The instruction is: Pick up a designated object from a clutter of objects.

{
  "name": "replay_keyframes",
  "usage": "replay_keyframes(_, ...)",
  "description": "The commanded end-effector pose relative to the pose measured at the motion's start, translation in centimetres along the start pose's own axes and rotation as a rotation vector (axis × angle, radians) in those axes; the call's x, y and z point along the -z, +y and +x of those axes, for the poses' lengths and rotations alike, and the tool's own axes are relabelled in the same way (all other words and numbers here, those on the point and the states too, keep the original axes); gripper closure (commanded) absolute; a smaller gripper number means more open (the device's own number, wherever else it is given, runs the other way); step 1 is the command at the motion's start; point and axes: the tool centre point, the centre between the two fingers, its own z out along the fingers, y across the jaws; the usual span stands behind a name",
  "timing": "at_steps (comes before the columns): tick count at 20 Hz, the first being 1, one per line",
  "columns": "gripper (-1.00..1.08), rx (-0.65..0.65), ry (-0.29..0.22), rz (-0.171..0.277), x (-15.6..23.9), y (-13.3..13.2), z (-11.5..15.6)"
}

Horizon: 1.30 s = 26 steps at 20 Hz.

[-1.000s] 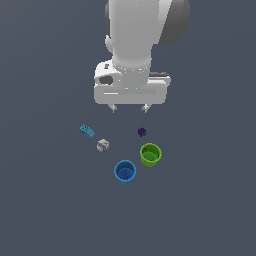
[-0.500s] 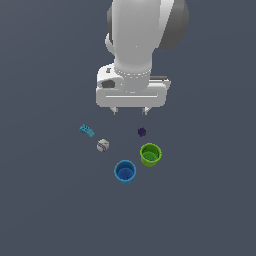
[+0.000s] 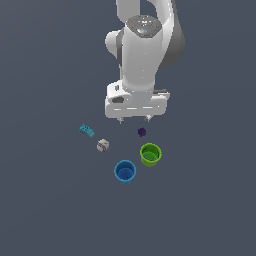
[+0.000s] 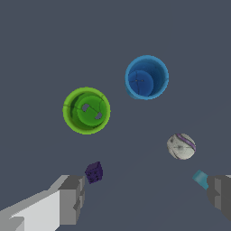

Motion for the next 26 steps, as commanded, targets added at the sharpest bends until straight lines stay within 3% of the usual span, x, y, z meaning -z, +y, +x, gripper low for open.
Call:
replay_keyframes(1, -0.92, 0.031, 0.003, 0.0, -1.9, -0.7, -0.4)
replay_keyframes(15, -0.92, 0.23, 0.026, 0.006, -12.8, -5.0, -5.5)
replay_keyframes(26, -0.92, 0.33, 0.038, 0.014, -17.2, -6.9, -9.3)
